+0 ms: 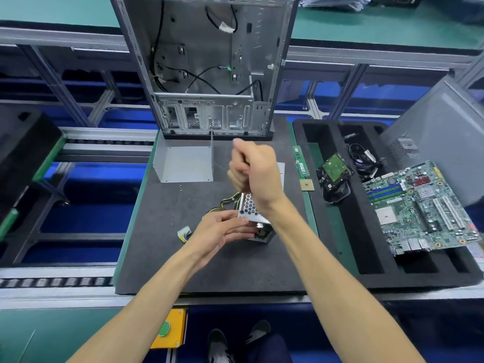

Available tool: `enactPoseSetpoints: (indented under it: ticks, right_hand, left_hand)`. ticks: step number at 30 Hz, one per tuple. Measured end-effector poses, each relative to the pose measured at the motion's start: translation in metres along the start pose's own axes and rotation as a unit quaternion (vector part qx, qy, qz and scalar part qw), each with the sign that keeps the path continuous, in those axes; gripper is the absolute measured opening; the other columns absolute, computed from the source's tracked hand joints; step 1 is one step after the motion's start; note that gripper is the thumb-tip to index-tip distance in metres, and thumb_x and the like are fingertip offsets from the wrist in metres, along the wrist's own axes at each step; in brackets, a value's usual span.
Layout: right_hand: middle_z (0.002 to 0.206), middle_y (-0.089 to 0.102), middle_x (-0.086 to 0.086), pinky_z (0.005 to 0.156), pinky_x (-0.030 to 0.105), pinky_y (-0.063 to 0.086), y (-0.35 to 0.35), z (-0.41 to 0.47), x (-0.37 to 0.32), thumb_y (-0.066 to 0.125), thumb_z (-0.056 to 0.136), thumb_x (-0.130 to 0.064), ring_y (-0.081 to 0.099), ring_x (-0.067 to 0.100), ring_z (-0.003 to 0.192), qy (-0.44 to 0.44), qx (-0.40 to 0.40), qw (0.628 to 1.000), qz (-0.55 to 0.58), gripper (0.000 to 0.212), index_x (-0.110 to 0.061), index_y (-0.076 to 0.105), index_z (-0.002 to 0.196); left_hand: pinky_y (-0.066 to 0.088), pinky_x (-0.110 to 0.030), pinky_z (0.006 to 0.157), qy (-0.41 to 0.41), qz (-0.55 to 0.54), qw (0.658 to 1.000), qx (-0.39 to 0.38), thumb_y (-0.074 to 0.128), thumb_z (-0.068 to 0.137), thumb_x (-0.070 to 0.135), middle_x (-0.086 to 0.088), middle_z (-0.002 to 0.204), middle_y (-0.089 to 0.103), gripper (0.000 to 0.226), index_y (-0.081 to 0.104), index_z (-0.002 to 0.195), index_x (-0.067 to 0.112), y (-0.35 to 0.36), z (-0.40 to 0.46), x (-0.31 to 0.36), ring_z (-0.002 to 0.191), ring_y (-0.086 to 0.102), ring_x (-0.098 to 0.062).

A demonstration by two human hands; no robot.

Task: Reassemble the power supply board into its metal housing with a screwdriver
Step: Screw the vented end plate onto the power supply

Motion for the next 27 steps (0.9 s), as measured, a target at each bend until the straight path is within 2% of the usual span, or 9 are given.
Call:
enactPoseSetpoints:
  ticks: [3,5,7,9,12,15,17,21,27]
  right_hand:
    - [0.045,0.024,-0.008,0.047,0.024,0.02,-0.006,-0.019,0.001,0.041,0.098,-0.026,0.022,0.015,0.044,-0.081,0.167,0.982,-0.018,0.053,-0.025,0.028,0.046]
    - [0.049,0.021,-0.001,0.049,0.03,0.017,-0.002,-0.025,0.003,0.042,0.1,-0.03,0.019,0.019,0.049,-0.097,0.19,0.976,-0.048,0.054,-0.016,0.025,0.05]
    - [0.051,0.021,0.003,0.048,0.031,0.017,0.011,-0.017,0.002,0.044,0.1,-0.037,0.019,0.018,0.05,-0.081,0.112,0.986,-0.098,0.057,-0.006,0.026,0.055]
    - [0.05,0.027,-0.004,0.046,0.024,0.02,0.027,-0.002,0.006,0.044,0.097,-0.041,0.022,0.012,0.048,0.009,-0.057,0.99,-0.13,0.051,-0.009,0.035,0.058]
    - [0.053,0.027,-0.005,0.047,0.024,0.02,0.039,0.007,0.004,0.04,0.095,-0.031,0.02,0.013,0.049,0.127,-0.264,0.946,-0.139,0.032,-0.014,0.043,0.068]
    - [0.048,0.026,-0.005,0.045,0.025,0.023,0.038,0.006,0.002,0.034,0.096,-0.025,0.02,0.015,0.046,0.167,-0.343,0.916,-0.119,0.037,-0.014,0.044,0.062]
    - [0.047,0.021,-0.005,0.043,0.026,0.016,0.037,0.007,0.005,0.034,0.09,-0.025,0.015,0.015,0.046,0.163,-0.31,0.93,-0.115,0.041,-0.021,0.036,0.049]
    - [0.045,0.019,-0.009,0.046,0.02,0.012,0.009,0.002,0.006,0.032,0.084,-0.021,0.014,0.011,0.042,0.052,-0.089,0.994,-0.021,0.042,-0.028,0.029,0.043]
    - [0.042,0.023,-0.011,0.048,0.02,0.016,-0.002,-0.02,0.005,0.033,0.082,-0.014,0.02,0.012,0.041,-0.094,0.153,0.983,-0.032,0.042,-0.028,0.03,0.043]
  left_hand:
    - [0.059,-0.028,0.08,0.005,-0.004,1.0,0.004,0.076,0.082,0.021,-0.021,0.102,0.075,0.024,0.079,0.099,0.004,-0.002,-0.002,0.001,0.094,0.075,-0.029]
    - [0.058,-0.026,0.079,0.009,-0.005,1.0,-0.002,0.078,0.079,0.025,-0.017,0.1,0.077,0.024,0.08,0.096,0.009,0.0,-0.003,0.001,0.091,0.075,-0.023]
    - [0.058,-0.027,0.08,0.01,-0.008,1.0,-0.004,0.078,0.078,0.026,-0.015,0.097,0.077,0.023,0.081,0.095,0.011,0.0,-0.003,0.002,0.091,0.075,-0.023]
    - [0.059,-0.032,0.082,0.003,-0.014,1.0,0.003,0.08,0.079,0.022,-0.023,0.102,0.075,0.024,0.079,0.097,0.005,0.0,-0.002,0.001,0.096,0.074,-0.032]
    - [0.059,-0.035,0.083,-0.004,-0.011,1.0,0.003,0.077,0.083,0.014,-0.026,0.105,0.073,0.013,0.079,0.092,0.005,0.0,-0.002,0.002,0.099,0.073,-0.037]
    - [0.059,-0.033,0.082,-0.01,-0.005,1.0,0.004,0.073,0.088,0.009,-0.027,0.105,0.073,0.01,0.077,0.096,0.004,0.003,-0.001,0.003,0.098,0.073,-0.037]
    - [0.059,-0.034,0.085,-0.013,0.006,1.0,0.005,0.069,0.091,0.007,-0.028,0.106,0.073,0.014,0.073,0.101,-0.002,0.003,0.0,0.004,0.1,0.072,-0.039]
    - [0.058,-0.033,0.085,-0.015,0.001,1.0,-0.002,0.064,0.094,0.005,-0.025,0.109,0.073,0.021,0.069,0.112,-0.005,-0.001,-0.004,0.002,0.104,0.071,-0.038]
    - [0.058,-0.03,0.082,-0.012,-0.002,1.0,-0.01,0.07,0.09,0.012,-0.022,0.105,0.074,0.03,0.068,0.109,-0.011,-0.002,-0.004,0.003,0.096,0.073,-0.03]
Point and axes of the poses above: each hand's wrist, its own z-axis towards the middle knuckle, its own y-axis out of the palm, x = y × z, the point moved 7 cm from there along z, towards the middle knuckle
